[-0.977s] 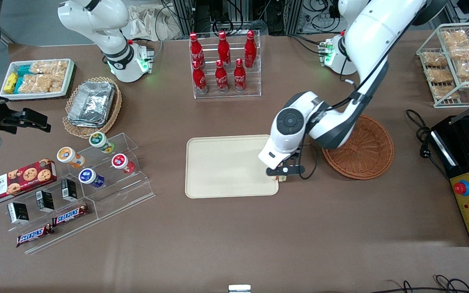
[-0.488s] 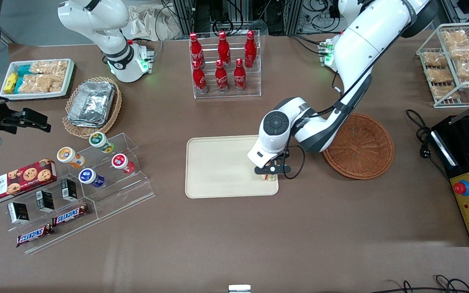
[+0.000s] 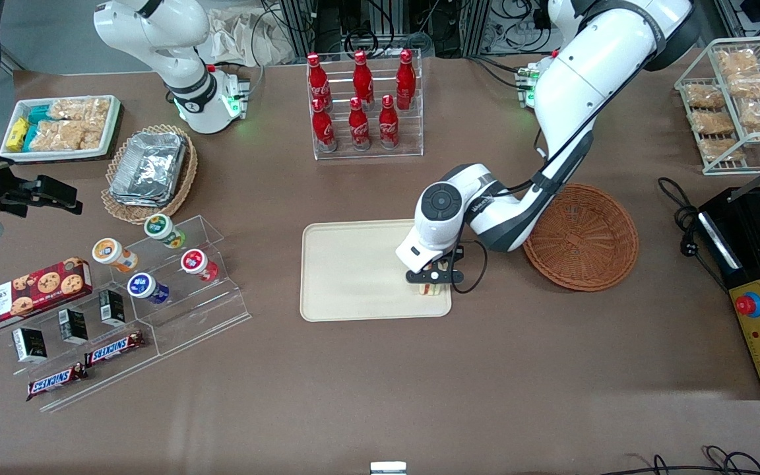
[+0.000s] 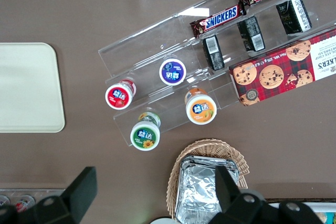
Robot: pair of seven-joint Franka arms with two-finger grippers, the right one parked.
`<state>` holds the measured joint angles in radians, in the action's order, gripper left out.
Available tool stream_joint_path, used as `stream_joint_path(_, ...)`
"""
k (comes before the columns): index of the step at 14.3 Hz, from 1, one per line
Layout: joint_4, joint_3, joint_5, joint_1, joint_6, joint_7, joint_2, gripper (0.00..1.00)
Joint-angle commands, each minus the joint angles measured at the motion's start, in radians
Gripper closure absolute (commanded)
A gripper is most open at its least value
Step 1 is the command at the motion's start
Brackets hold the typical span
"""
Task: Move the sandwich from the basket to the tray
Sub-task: 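Carry the sandwich over the beige tray and lower it, then open the left gripper, release the sandwich, and withdraw upward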
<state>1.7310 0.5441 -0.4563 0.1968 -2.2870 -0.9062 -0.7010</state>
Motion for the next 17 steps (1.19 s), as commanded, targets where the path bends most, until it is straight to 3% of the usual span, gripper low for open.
stream_joint_path(1,-0.022,0.0,-0.022,0.001,-0.002,-0.052,0.001,0.0)
stream_joint_path(6,-0.054,0.001,0.002,-0.013,0.041,-0.072,0.124,0.0)
stream_joint_path(10,-0.073,0.004,0.186,-0.121,0.196,-0.071,0.332,0.0)
stream_joint_path(13,-0.093,0.014,0.249,-0.253,0.403,-0.051,0.484,0.0)
stream_joint_path(14,-0.099,-0.012,0.302,-0.258,0.429,-0.018,0.538,0.0)
stream_joint_path(17,-0.088,-0.255,0.401,-0.164,0.532,0.25,0.65,0.0)
